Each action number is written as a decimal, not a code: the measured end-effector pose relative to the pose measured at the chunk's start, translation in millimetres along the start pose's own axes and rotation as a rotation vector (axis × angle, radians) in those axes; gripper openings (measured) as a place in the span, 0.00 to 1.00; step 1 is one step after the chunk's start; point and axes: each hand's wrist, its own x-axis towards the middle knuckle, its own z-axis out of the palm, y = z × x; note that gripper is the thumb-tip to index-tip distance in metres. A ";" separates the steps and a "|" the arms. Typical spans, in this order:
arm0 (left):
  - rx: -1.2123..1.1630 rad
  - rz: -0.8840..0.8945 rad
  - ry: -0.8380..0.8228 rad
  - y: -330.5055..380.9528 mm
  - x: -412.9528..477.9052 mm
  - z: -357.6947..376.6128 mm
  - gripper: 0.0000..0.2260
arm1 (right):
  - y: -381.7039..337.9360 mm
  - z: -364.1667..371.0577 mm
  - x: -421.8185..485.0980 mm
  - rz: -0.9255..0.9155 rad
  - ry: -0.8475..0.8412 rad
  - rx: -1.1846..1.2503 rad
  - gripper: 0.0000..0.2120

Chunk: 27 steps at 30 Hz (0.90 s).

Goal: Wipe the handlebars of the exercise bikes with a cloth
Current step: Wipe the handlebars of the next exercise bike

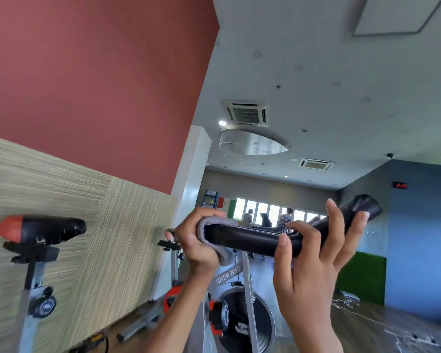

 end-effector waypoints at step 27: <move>0.416 0.272 -0.109 12.0 -1.4 2.2 0.34 | -4.9 -20.6 6.3 -0.056 -0.150 -0.267 0.18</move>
